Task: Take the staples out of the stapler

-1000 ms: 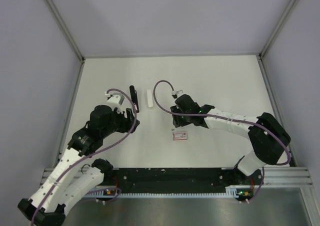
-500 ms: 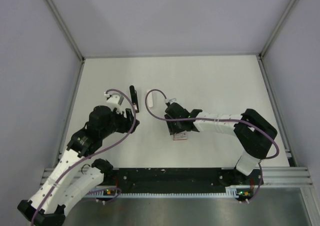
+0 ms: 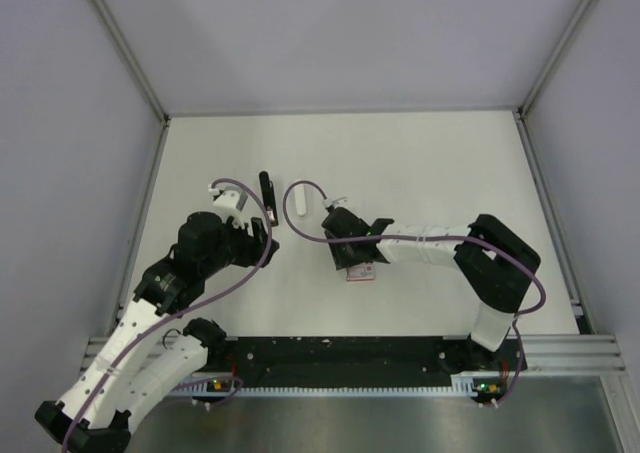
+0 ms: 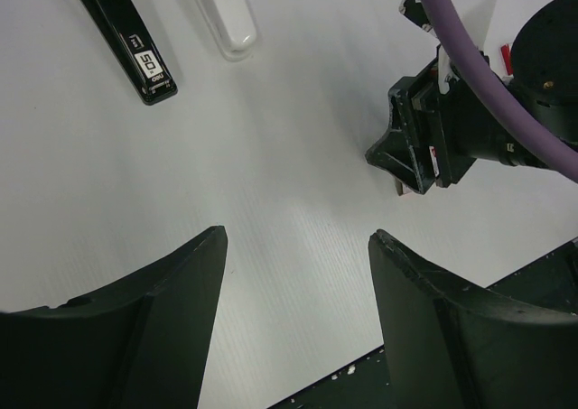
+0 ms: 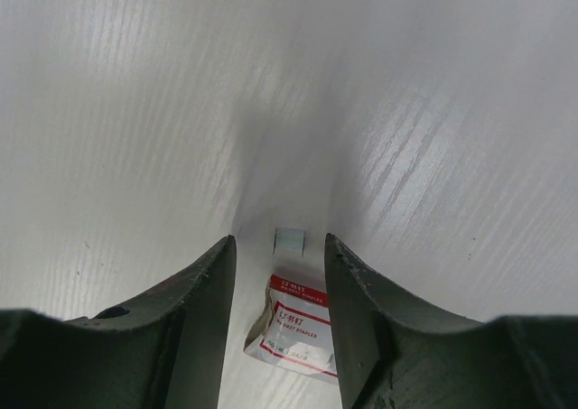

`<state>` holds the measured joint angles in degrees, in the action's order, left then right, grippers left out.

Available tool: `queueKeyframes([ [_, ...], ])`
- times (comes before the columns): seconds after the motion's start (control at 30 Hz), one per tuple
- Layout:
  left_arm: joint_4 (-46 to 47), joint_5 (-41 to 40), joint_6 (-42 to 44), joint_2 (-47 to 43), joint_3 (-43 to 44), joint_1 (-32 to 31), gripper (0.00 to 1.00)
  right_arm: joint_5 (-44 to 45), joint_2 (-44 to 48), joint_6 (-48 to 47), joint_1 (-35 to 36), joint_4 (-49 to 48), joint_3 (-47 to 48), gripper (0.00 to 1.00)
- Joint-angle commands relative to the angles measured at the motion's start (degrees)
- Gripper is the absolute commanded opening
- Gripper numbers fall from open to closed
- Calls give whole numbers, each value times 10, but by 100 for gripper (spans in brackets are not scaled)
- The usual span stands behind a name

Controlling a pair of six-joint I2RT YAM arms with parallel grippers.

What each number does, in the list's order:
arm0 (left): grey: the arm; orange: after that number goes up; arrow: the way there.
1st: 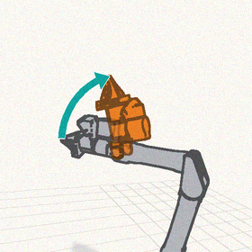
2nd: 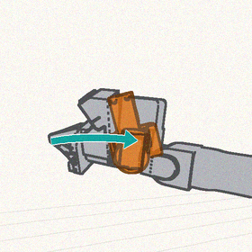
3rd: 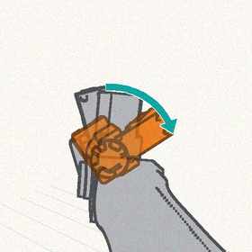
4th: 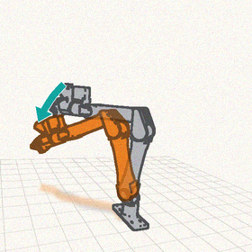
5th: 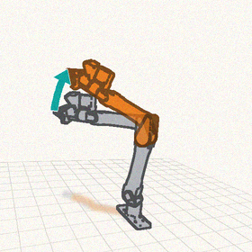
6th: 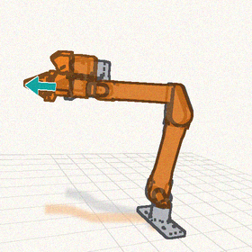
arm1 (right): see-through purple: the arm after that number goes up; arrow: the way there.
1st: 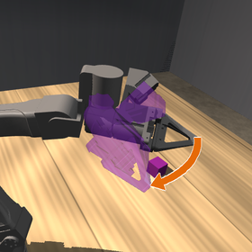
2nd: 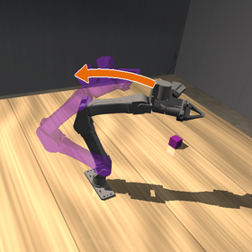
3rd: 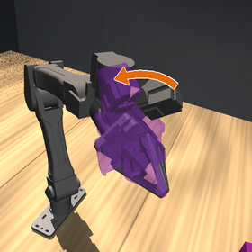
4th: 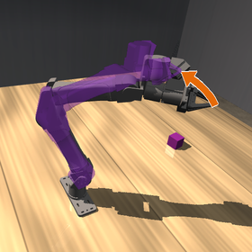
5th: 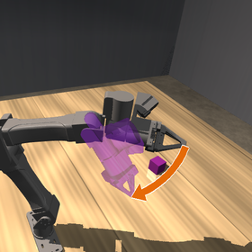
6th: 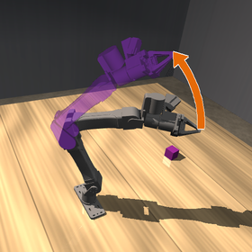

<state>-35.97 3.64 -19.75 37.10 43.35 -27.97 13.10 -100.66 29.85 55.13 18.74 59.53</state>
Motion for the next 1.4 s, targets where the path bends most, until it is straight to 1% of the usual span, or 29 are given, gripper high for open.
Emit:
queueKeyframes([
  [0.0, 25, 4, 5, -7, -4, 0, 70, 27, -11, 4, 12, 8, 23, 43],
  [0.33, 25, 5, 6, -4, -3, 0, 70, 34, -17, -3, 15, 14, 28, 31],
  [0.57, 25, 6, 5, -5, -4, 1, 70, 49, -22, -8, 20, 24, 36, 14],
  [0.67, 25, 4, 5, -5, -3, 0, 70, 60, -12, -8, 20, 28, 37, 12],
  [0.9, 24, 4, 5, -5, -4, 1, 70, 106, 47, -29, 13, 56, 32, 11],
  [1.03, 25, 6, 5, -5, -4, 0, 70, 105, 113, -37, -33, 61, 2, 12],
  [1.17, 26, 8, 5, -5, -4, 2, 70, 79, 165, -47, -118, 60, -41, 11],
  [1.37, 24, 8, 5, -11, -5, 1, 70, 79, 216, -75, -217, 60, -81, 12],
])
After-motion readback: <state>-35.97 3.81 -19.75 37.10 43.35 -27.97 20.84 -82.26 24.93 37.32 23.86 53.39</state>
